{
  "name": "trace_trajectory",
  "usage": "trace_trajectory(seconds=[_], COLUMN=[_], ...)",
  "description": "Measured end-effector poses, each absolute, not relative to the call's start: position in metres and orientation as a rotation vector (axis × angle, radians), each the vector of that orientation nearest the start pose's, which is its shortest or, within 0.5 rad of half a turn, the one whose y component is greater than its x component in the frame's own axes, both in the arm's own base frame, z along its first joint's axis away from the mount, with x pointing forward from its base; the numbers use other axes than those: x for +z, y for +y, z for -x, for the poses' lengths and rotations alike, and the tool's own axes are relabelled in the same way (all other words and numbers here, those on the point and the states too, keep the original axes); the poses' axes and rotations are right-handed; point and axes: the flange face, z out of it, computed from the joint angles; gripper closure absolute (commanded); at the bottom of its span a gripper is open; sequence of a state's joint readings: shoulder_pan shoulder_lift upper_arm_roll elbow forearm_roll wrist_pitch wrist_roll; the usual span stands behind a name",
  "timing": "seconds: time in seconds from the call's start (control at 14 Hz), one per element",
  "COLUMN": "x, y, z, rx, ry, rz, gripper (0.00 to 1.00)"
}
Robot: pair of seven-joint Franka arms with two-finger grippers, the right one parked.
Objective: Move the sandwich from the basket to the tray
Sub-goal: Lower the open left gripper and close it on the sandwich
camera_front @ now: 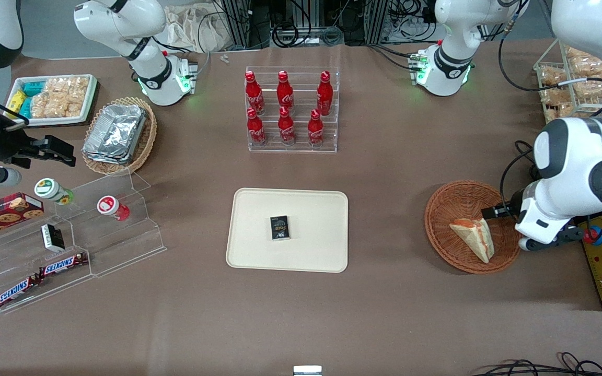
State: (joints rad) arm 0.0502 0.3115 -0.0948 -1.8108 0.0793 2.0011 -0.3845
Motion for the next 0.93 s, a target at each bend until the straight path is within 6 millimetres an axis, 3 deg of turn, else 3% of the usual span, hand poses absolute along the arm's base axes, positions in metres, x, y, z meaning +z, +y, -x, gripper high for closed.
trace_trajectory(seconds=[0.21,0.5,0.57,0.93], x=[0.321,0.277,0.27,0.262], y=[-0.02,-0.017,-0.017,-0.017], z=[-0.625,-0.628,-0.629,-0.627], rx=[0.096,0.074,0.07,0.096], ry=[-0.711,-0.809,-0.815,-0.889], rz=[3.005,2.996,2.997,2.968], gripper=[0.02,0.04,0.14,1.0])
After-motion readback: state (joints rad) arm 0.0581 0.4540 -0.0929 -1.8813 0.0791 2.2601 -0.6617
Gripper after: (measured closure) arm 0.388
